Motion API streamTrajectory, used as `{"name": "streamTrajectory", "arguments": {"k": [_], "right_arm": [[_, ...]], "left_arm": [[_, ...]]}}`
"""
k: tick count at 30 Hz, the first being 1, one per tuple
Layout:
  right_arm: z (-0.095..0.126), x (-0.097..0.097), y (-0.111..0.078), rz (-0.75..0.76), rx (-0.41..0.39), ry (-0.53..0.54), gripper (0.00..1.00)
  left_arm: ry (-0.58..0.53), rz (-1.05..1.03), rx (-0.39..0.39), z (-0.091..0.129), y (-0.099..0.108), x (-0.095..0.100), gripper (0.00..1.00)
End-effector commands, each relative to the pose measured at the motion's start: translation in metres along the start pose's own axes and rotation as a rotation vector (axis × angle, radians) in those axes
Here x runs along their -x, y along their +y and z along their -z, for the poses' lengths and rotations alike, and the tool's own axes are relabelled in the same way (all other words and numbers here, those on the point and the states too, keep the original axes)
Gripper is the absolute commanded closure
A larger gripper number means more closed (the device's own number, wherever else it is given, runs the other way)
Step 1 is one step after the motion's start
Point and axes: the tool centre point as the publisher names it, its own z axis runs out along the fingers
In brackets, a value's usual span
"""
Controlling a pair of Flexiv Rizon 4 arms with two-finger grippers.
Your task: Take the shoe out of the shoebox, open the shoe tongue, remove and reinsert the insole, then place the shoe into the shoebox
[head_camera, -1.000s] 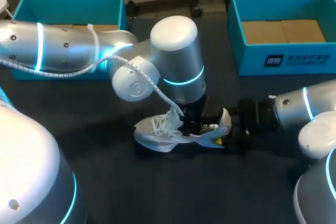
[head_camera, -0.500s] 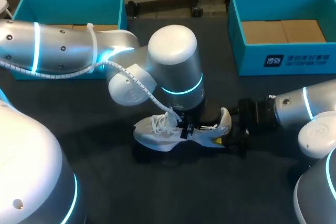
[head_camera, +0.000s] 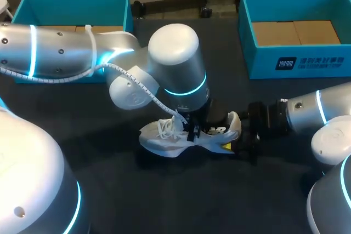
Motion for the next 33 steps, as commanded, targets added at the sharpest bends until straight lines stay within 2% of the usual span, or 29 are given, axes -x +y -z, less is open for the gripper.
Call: {"name": "streamTrajectory", "arguments": {"k": [1,12,33], "right_arm": [[-0.001,-0.002,0.000,0.000,-0.006,-0.001,1.00],[-0.001,-0.002,0.000,0.000,-0.006,-0.001,1.00],[-0.001,-0.002,0.000,0.000,-0.006,-0.001,1.00]], "left_arm": [[0.011,-0.004,-0.010,0.010,0.011,0.002,1.00],[0.030,-0.004,-0.021,0.025,0.009,0.002,1.00],[0.086,0.066,-0.102,0.055,0.008,0.003,1.00]]}}
